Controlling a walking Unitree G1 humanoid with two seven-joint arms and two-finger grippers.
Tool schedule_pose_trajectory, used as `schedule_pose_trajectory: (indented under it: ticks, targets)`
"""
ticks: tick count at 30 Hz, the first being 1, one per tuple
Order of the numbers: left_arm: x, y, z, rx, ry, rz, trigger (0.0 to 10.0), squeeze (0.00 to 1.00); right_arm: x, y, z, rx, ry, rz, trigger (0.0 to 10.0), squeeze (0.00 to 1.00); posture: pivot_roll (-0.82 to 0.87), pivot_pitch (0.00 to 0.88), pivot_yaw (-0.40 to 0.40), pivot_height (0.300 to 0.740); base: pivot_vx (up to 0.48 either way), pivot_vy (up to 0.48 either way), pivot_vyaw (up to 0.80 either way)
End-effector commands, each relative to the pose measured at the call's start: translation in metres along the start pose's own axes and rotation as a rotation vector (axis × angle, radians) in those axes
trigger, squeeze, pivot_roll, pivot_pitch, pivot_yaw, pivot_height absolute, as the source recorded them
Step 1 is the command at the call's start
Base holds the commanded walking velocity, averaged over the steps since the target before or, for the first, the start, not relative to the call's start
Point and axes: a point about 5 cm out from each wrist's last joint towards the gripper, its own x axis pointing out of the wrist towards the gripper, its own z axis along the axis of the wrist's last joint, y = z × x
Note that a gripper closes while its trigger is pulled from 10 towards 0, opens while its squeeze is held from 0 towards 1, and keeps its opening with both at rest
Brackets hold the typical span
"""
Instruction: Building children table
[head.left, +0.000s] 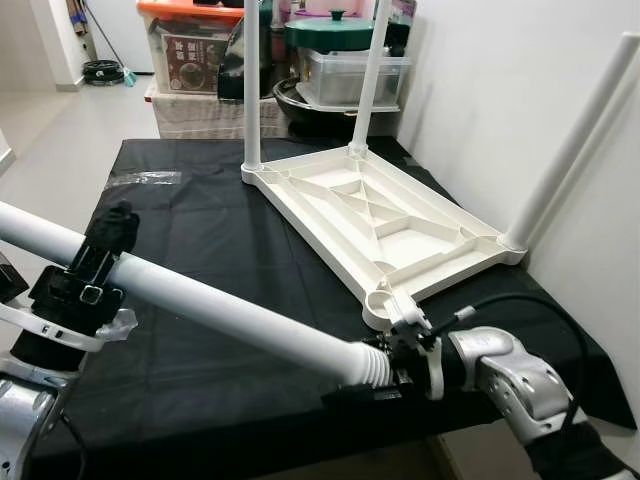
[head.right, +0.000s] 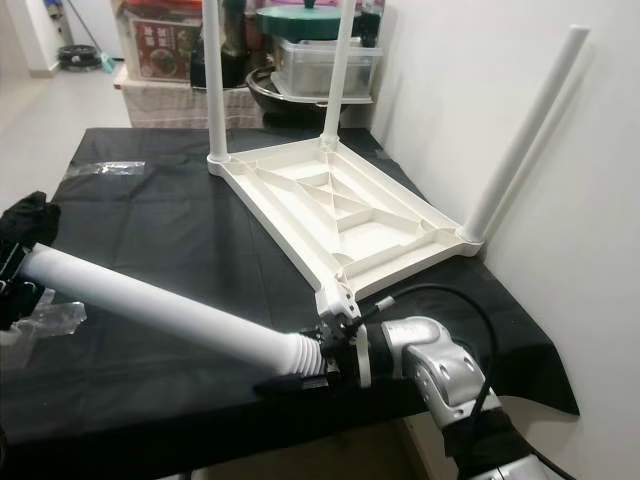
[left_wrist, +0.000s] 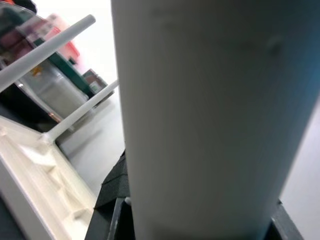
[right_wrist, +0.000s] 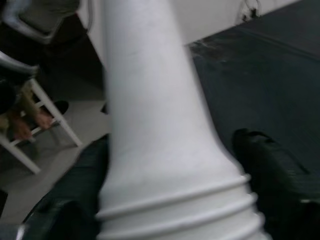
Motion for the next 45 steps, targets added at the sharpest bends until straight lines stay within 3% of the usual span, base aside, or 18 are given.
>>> schedule_pose_trajectory:
  ticks: [1, 8, 9, 10, 11, 15, 18, 20, 23, 24, 26, 32, 44, 45]
  targets:
    - [0.005, -0.006, -0.005, -0.007, 0.032, -0.029, 10.0, 0.0, -0.001, -0.003, 0.003, 0.01, -0.003, -0.027, 10.0, 1.0, -0.01, 0.0, -0.076, 0.74, 0.0, 0.0, 0.0]
    - [0.006, -0.003, -0.002, 0.026, 0.062, -0.015, 10.0, 0.0, -0.015, -0.012, 0.014, -0.014, 0.032, -0.064, 10.0, 1.0, -0.01, 0.0, -0.078, 0.74, 0.0, 0.0, 0.0]
    - [0.006, -0.003, -0.004, 0.034, 0.093, -0.019, 10.0, 0.0, -0.018, -0.014, 0.021, -0.012, 0.033, -0.065, 10.0, 0.89, -0.01, 0.0, -0.08, 0.74, 0.0, 0.0, 0.0]
    - [0.006, -0.003, -0.004, 0.034, 0.093, -0.019, 10.0, 0.0, -0.018, -0.014, 0.021, -0.012, 0.033, -0.065, 10.0, 0.89, -0.01, 0.0, -0.08, 0.74, 0.0, 0.0, 0.0]
    - [0.007, -0.003, -0.009, 0.051, 0.155, -0.034, 10.0, 0.0, -0.014, -0.007, 0.039, -0.018, 0.034, 0.012, 10.0, 0.0, -0.01, 0.0, -0.074, 0.74, 0.0, 0.0, 0.0]
    - [0.008, -0.003, -0.011, 0.063, 0.194, -0.046, 10.0, 0.0, -0.006, 0.0, 0.049, -0.019, 0.047, 0.076, 10.0, 0.0, -0.02, 0.0, -0.066, 0.74, 0.0, 0.0, 0.0]
    - [0.011, -0.004, -0.016, 0.081, 0.252, -0.068, 10.0, 0.0, 0.014, 0.012, 0.063, -0.061, 0.09, 0.164, 10.0, 0.0, -0.02, 0.0, -0.061, 0.74, 0.0, 0.0, 0.0]
    - [0.011, -0.004, -0.016, 0.081, 0.252, -0.068, 10.0, 0.0, 0.014, 0.012, 0.063, -0.061, 0.09, 0.164, 10.0, 0.0, -0.02, 0.0, -0.061, 0.74, 0.0, 0.0, 0.0]
    - [0.017, -0.004, -0.023, 0.073, 0.285, -0.085, 10.0, 0.0, 0.046, 0.017, 0.074, -0.075, 0.106, 0.211, 10.0, 0.0, -0.01, 0.0, -0.059, 0.74, 0.0, 0.0, 0.0]
    - [0.017, -0.004, -0.023, 0.073, 0.285, -0.085, 10.0, 0.0, 0.046, 0.017, 0.074, -0.075, 0.106, 0.211, 10.0, 0.0, -0.01, 0.0, -0.059, 0.74, 0.0, 0.0, 0.0]
    - [0.019, -0.005, -0.029, 0.074, 0.31, -0.098, 10.0, 0.0, 0.062, 0.023, 0.076, -0.041, 0.129, 0.253, 10.0, 0.0, -0.01, 0.0, -0.063, 0.74, 0.0, 0.0, 0.0]
    - [0.019, -0.006, -0.032, 0.069, 0.341, -0.118, 10.0, 0.0, 0.079, 0.022, 0.064, 0.023, 0.215, 0.217, 10.0, 0.0, 0.0, 0.0, -0.071, 0.74, 0.0, 0.0, 0.0]
    - [0.024, -0.005, -0.041, 0.053, 0.366, -0.142, 10.0, 0.0, 0.103, 0.022, 0.059, 0.098, 0.265, 0.157, 10.0, 0.0, -0.01, 0.0, -0.074, 0.74, 0.0, 0.0, 0.0]
    - [0.025, -0.005, -0.042, 0.052, 0.37, -0.145, 10.0, 0.0, 0.105, 0.024, 0.059, 0.101, 0.267, 0.166, 4.5, 0.0, -0.01, 0.0, -0.074, 0.74, 0.0, 0.0, 0.0]
